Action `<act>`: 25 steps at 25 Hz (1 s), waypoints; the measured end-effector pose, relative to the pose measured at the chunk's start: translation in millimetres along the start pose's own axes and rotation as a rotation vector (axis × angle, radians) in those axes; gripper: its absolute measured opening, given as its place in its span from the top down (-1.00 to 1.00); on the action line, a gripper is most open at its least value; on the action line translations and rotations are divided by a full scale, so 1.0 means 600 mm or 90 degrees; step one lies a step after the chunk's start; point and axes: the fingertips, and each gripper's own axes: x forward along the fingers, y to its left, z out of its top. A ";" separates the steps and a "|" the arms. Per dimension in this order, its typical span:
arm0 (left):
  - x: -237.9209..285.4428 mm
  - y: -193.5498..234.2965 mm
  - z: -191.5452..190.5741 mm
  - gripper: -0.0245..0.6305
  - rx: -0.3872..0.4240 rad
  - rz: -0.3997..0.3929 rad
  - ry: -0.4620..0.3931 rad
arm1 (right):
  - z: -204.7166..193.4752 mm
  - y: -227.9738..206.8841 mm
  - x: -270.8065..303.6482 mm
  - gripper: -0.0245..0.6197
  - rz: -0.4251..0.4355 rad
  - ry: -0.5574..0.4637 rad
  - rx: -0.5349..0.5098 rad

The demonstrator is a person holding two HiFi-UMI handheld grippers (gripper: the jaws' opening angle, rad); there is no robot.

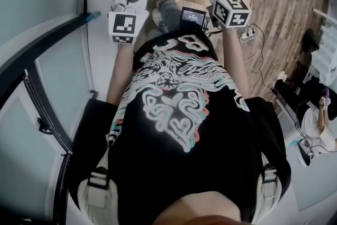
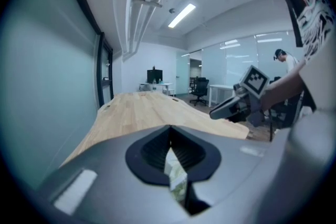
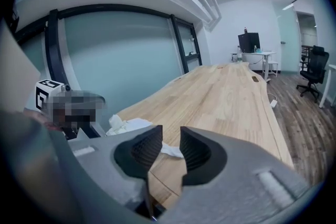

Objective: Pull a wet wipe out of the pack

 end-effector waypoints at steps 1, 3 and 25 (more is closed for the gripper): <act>-0.001 -0.004 0.005 0.96 -0.001 0.000 -0.003 | 0.007 0.006 -0.010 0.61 0.003 -0.010 -0.004; -0.003 -0.009 0.012 0.96 -0.008 0.001 -0.003 | 0.020 0.022 -0.033 0.65 0.016 -0.032 -0.013; -0.057 -0.127 0.179 0.96 0.020 0.035 -0.084 | 0.106 0.090 -0.253 0.93 0.043 -0.230 -0.126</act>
